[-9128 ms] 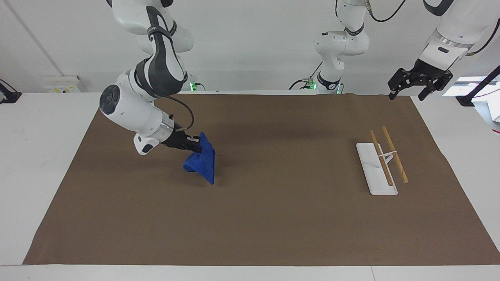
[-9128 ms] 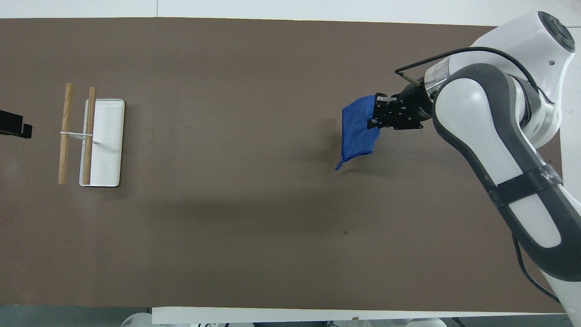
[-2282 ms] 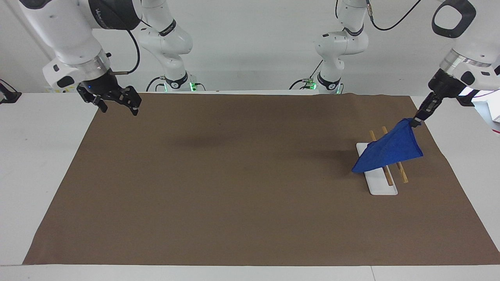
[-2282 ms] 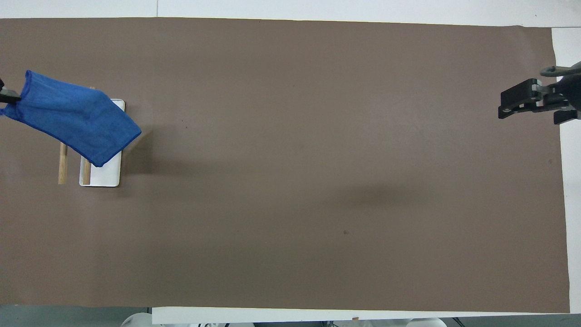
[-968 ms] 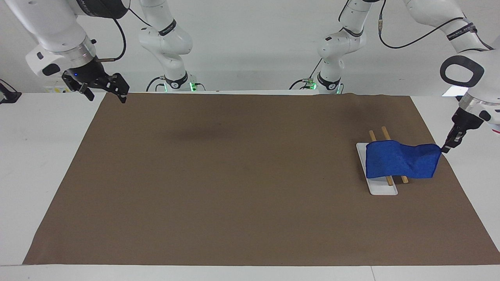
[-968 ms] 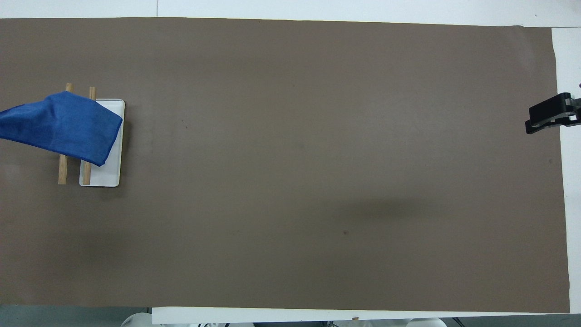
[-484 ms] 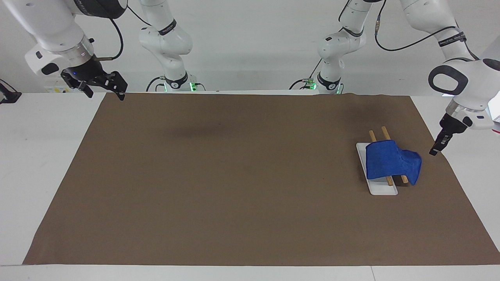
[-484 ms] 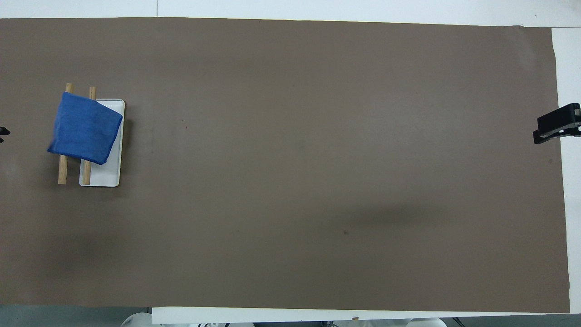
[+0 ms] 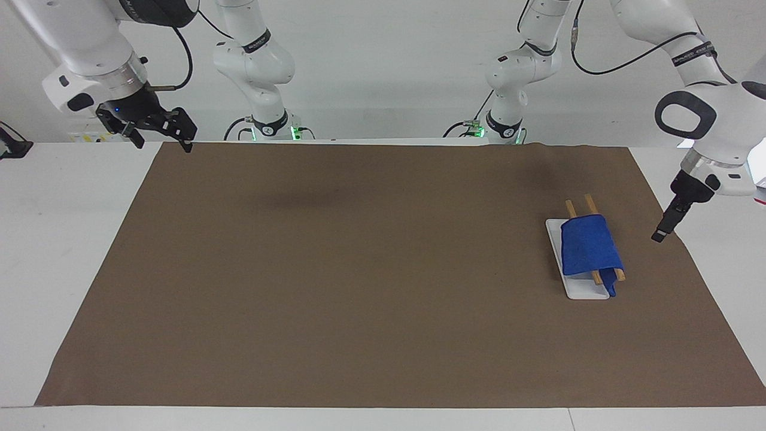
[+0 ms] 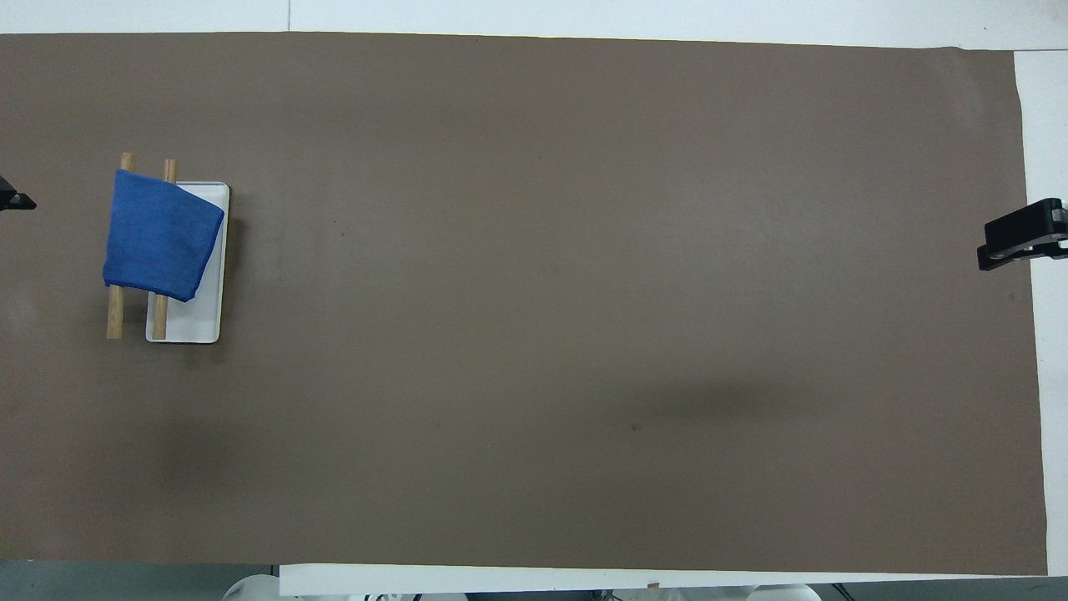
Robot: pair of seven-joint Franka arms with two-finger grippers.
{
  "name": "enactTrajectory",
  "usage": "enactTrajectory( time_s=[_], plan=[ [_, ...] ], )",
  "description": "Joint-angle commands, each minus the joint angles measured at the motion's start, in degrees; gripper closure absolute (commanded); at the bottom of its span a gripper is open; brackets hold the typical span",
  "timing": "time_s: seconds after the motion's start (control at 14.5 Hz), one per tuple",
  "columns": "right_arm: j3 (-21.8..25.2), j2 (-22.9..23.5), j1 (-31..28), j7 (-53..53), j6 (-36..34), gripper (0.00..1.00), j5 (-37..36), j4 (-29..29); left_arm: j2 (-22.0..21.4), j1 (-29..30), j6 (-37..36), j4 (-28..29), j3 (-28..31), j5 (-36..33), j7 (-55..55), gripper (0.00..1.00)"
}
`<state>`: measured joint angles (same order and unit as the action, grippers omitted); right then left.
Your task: Right arm passes towel to left arm to hang
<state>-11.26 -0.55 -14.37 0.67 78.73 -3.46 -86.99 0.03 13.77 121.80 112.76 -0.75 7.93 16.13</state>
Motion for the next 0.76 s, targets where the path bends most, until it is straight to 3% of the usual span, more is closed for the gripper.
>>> enactTrajectory(
  time_s=[0.0, 0.21, 0.35, 0.48, 0.69],
  plan=[
    [-0.3, -1.5, -0.4, -1.4, 0.5, 0.00, 0.2, -1.8, -1.4, -4.3, -19.0, -10.7, 0.0, -7.7, -1.4, 0.00],
    [-0.2, -1.5, -0.7, -1.4, 0.5, 0.00, 0.2, -1.8, -0.5, -10.8, -34.3, -20.3, 0.0, -10.1, -7.8, 0.00],
    [-0.3, -1.5, -0.5, -1.4, 0.5, 0.00, 0.2, -1.8, 2.0, -13.3, -39.7, -25.3, -0.1, -9.8, -10.0, 0.00],
    [-0.3, -1.5, -0.4, -1.4, 0.5, 0.00, 0.2, -1.8, 3.7, -14.6, -41.3, -28.2, -0.4, -8.5, -12.2, 0.00],
    [-0.3, -1.5, -0.5, -1.4, 0.5, 0.00, 0.2, -1.8, 3.8, -14.6, -40.9, -28.2, -0.7, -8.2, -13.3, 0.00]
  ],
)
